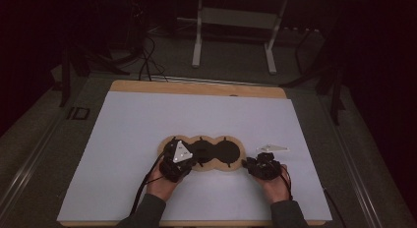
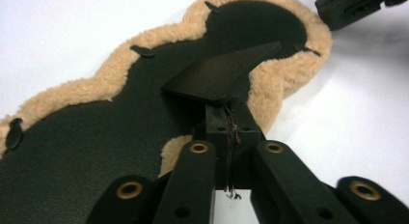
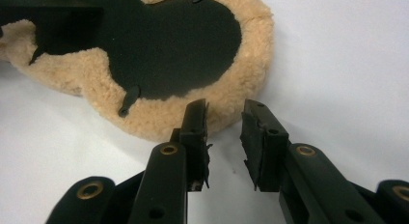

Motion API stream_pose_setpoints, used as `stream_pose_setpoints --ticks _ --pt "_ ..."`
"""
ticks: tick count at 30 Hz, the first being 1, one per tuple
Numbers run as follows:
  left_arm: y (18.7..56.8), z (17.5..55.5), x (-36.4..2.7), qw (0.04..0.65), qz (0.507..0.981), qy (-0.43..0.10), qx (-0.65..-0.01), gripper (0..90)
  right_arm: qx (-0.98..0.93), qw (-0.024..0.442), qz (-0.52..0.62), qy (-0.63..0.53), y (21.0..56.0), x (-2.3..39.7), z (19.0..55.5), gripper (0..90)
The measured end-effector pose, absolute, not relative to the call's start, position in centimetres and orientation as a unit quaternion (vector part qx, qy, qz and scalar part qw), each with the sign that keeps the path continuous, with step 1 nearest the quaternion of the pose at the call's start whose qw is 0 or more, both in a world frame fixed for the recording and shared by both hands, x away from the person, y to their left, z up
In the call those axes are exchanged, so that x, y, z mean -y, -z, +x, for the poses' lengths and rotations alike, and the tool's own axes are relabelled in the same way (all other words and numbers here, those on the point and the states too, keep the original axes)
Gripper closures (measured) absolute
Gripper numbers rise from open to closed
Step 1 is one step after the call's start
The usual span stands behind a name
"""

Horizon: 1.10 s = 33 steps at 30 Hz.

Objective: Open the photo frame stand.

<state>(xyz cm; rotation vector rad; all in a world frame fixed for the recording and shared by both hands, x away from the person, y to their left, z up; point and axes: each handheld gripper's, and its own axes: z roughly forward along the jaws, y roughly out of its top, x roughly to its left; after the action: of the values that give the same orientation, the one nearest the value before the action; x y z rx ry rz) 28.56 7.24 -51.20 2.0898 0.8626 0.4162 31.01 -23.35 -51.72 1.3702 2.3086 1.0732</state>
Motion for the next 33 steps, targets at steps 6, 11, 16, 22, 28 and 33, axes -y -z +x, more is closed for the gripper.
stream_pose_setpoints --ticks 6,11,16,22,28,33 --pt "51.4 28.5 -6.9 0.407 0.834 -0.161 -0.337 74.4 -0.792 0.125 0.470 -0.369 51.7 23.4 31.0 71.3" --pt "51.6 28.7 -6.9 0.393 0.835 -0.171 -0.345 65.9 -0.791 0.125 0.471 -0.370 51.7 23.4 31.0 71.2" --pt "51.4 28.8 -7.1 0.400 0.828 -0.184 -0.347 56.2 -0.792 0.125 0.470 -0.369 51.7 23.4 31.0 71.0" --pt "51.6 29.3 -6.8 0.388 0.831 -0.202 -0.344 48.9 -0.792 0.125 0.470 -0.369 51.7 23.4 31.0 70.9" --pt "51.4 29.9 -6.0 0.385 0.835 -0.216 -0.330 48.9 -0.791 0.124 0.469 -0.372 51.7 23.4 31.0 70.6" --pt "51.2 30.4 -5.2 0.382 0.843 -0.219 -0.308 52.1 -0.789 0.124 0.471 -0.374 51.6 23.5 30.9 70.3"
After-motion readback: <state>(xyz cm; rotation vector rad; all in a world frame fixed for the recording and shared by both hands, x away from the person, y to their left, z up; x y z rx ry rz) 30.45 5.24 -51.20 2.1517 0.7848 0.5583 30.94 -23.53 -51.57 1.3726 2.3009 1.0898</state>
